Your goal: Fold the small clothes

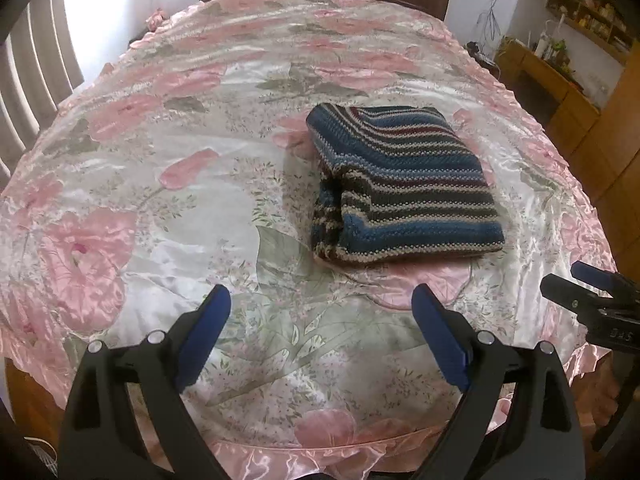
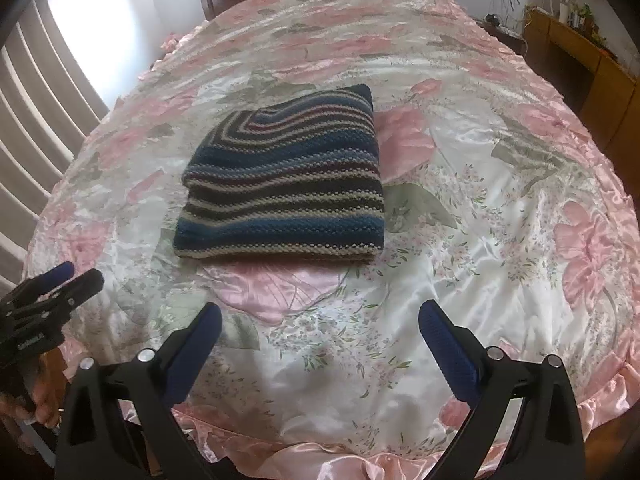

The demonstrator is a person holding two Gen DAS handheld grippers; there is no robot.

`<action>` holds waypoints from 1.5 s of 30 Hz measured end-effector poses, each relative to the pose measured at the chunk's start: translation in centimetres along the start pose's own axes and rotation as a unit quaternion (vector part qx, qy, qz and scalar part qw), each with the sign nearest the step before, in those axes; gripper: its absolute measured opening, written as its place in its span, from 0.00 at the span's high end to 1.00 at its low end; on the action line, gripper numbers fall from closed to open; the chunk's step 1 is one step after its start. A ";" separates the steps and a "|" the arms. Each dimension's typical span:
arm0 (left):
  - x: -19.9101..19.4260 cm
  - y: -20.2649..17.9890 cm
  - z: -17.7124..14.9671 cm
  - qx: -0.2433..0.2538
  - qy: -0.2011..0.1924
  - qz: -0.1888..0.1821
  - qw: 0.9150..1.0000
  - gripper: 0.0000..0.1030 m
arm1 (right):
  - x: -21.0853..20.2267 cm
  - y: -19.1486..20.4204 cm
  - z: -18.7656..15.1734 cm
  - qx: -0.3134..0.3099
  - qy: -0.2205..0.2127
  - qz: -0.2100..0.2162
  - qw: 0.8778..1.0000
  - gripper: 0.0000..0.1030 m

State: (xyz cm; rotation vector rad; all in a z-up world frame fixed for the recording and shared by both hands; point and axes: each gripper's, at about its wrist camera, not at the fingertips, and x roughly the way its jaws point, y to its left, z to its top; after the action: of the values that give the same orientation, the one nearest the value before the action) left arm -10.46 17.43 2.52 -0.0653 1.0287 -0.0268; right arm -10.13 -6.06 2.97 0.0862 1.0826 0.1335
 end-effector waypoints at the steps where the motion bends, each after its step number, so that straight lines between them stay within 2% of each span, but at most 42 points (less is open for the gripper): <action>1: -0.2 -0.1 0.0 0.001 -0.001 0.004 1.000 0.11 | 0.0 0.2 0.1 -0.003 0.000 -0.005 1.000 0.04; 15: 0.8 -0.2 -0.4 0.010 0.008 0.023 1.000 0.11 | 0.7 0.4 0.1 0.016 0.003 0.014 1.000 0.04; 28: 1.5 -0.5 -0.6 0.026 0.009 0.036 0.999 0.11 | 1.0 0.0 0.5 0.016 0.000 -0.005 1.000 0.04; 38: 2.1 -0.6 -0.7 0.028 0.013 0.042 0.999 0.11 | 1.0 0.4 0.3 -0.003 -0.024 -0.047 0.999 0.04; 45: 2.7 -0.4 -0.7 0.028 0.019 0.041 0.999 0.11 | 1.4 0.5 0.5 -0.009 -0.015 -0.052 0.998 0.04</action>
State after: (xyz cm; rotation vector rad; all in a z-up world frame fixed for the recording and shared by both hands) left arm -9.71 16.85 -0.10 0.0286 1.0668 0.0178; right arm -9.07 -5.36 1.99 0.0145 1.0544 0.0477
